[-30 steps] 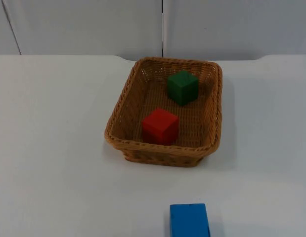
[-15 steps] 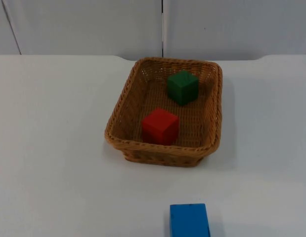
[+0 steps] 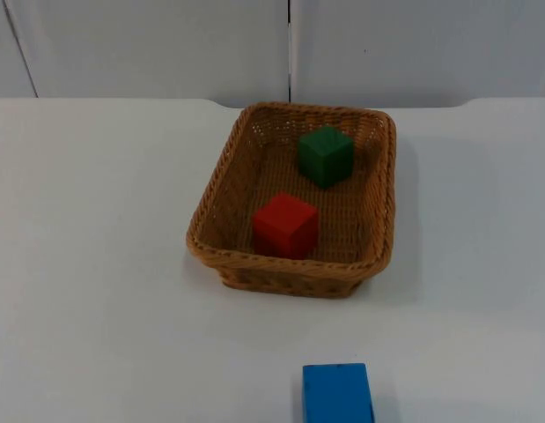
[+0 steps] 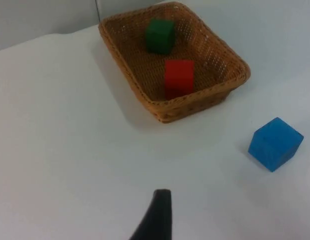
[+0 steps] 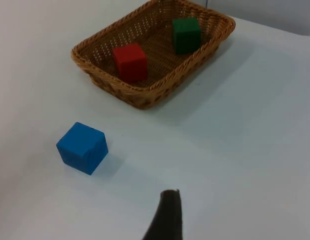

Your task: Pick up one cube with each hand and place exactly two cubes into the same basket, leaving the remaining cube outside.

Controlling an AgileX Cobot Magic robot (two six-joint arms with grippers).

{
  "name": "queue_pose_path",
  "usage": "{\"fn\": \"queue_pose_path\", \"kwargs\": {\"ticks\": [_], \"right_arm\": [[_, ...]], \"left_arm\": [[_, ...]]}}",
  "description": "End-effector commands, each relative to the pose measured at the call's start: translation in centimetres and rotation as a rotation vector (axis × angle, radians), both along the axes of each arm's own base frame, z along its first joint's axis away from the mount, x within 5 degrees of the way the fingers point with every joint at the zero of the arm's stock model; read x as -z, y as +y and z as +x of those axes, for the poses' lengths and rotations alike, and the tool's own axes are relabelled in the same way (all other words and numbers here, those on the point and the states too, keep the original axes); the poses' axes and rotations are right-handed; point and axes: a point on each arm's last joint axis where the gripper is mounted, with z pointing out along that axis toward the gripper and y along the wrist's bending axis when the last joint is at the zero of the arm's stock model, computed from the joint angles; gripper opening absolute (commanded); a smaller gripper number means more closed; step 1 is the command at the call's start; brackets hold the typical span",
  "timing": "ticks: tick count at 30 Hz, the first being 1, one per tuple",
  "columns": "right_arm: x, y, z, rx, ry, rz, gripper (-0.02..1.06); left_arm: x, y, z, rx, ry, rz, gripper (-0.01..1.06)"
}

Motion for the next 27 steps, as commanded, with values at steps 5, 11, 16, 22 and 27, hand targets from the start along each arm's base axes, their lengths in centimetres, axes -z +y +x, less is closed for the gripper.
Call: {"fn": "queue_pose_path", "kwargs": {"ticks": [5,11,16,22,27], "right_arm": [[0.03,0.00,-0.06,-0.012,-0.006,-0.003,0.71],[0.03,0.00,-0.06,-0.012,-0.006,-0.003,0.71],[0.03,0.00,-0.06,-0.012,-0.006,-0.003,0.71],[0.03,0.00,-0.06,-0.012,-0.006,-0.002,0.89],[0.03,0.00,-0.06,-0.009,-0.004,0.002,1.05]], "left_arm": [[0.15,0.12,0.04,-0.021,0.007,-0.004,0.82],[0.15,0.12,0.04,-0.021,0.007,-0.004,0.82],[0.15,0.12,0.04,-0.021,0.007,-0.004,0.82],[0.17,0.21,0.09,-0.036,0.011,-0.006,0.84],[0.23,0.44,0.24,-0.079,0.022,-0.020,1.05]]}}
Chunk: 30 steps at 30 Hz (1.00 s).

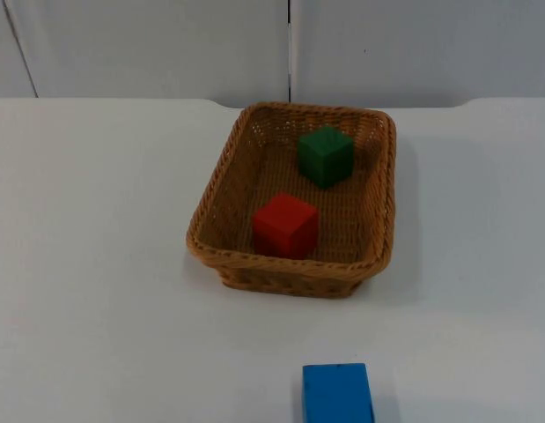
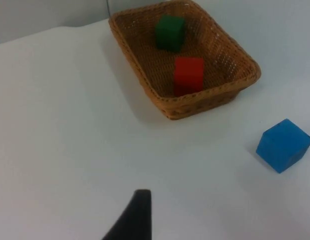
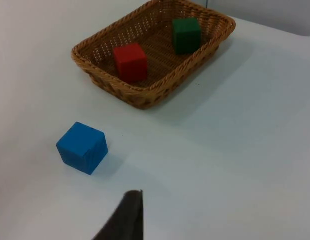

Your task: Pick up one cube with each hand and place exactly two cubes into the same basket, leaving the remaining cube outside.

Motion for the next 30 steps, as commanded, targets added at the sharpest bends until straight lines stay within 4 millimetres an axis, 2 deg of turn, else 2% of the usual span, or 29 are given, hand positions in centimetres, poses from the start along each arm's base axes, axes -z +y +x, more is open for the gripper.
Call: {"fn": "queue_pose_path", "kwargs": {"ticks": [1,11,30], "right_arm": [[0.03,-0.02,-0.05,-0.005,-0.002,0.005,1.05],[0.04,-0.35,0.12,0.063,0.018,0.041,1.05],[0.01,-0.35,0.14,0.063,0.014,0.043,1.05]], "left_arm": [[0.19,0.25,0.14,-0.046,0.012,-0.012,1.05],[0.19,0.26,0.14,-0.048,0.013,-0.013,1.05],[0.19,0.26,0.14,-0.048,0.013,-0.013,1.05]]}}
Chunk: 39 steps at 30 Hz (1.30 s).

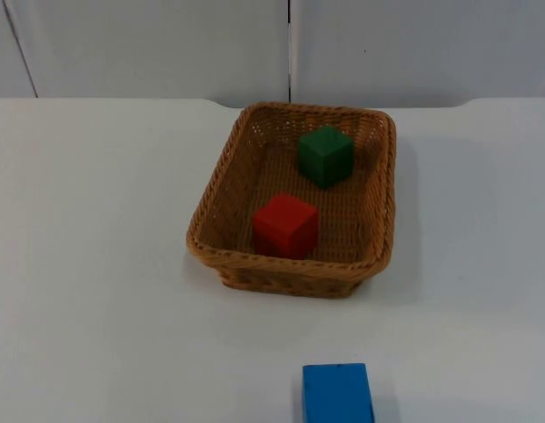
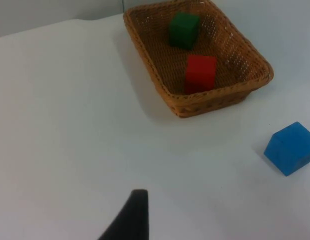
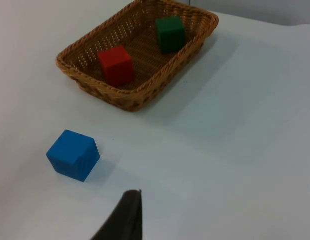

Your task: Pick up one cube with each hand and place exactly two cubes into the same basket, leaving the remaining cube outside.

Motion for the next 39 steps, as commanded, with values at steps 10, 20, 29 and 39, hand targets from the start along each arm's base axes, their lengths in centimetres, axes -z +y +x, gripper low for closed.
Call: {"fn": "queue_pose_path", "kwargs": {"ticks": [10,20,29,39], "right_arm": [[0.00,-0.02,-0.02,0.011,-0.007,0.004,1.05],[0.00,0.07,-0.04,0.141,-0.008,0.003,1.05],[0.00,0.15,-0.05,0.248,-0.008,0.003,1.05],[0.00,0.22,-0.05,0.348,-0.008,0.003,1.05]], "left_arm": [[0.13,0.05,0.05,-0.009,-0.003,0.000,1.05],[0.13,0.05,0.05,-0.009,-0.003,0.000,1.05],[0.13,0.05,0.05,-0.009,-0.003,0.000,1.05],[0.13,0.05,0.05,-0.009,-0.003,0.000,1.05]]}}
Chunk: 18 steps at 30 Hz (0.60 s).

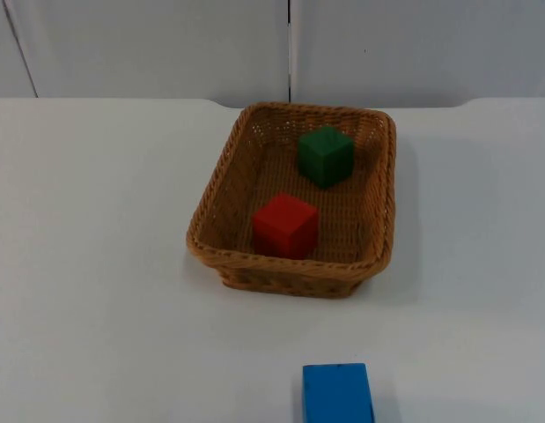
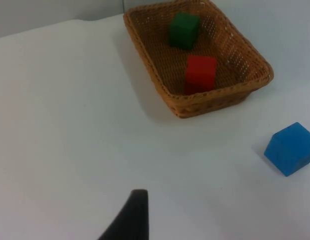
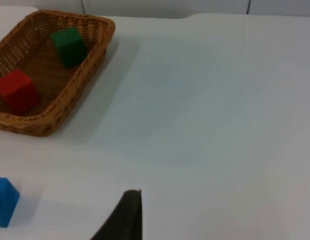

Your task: Pick up one cube with each hand and place exactly two cubes into the same basket, leaving the remaining cube outside.

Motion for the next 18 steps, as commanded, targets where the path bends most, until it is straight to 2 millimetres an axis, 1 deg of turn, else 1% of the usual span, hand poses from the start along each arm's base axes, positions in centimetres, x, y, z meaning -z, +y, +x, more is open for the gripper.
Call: {"fn": "queue_pose_path", "kwargs": {"ticks": [1,18], "right_arm": [[0.00,-0.01,-0.03,0.024,-0.008,0.001,1.05],[0.00,-0.01,-0.03,0.026,-0.008,0.001,1.05]], "left_arm": [[0.13,0.04,0.04,-0.009,-0.002,0.000,1.05],[0.13,0.04,0.04,-0.009,-0.002,0.000,1.05]]}}
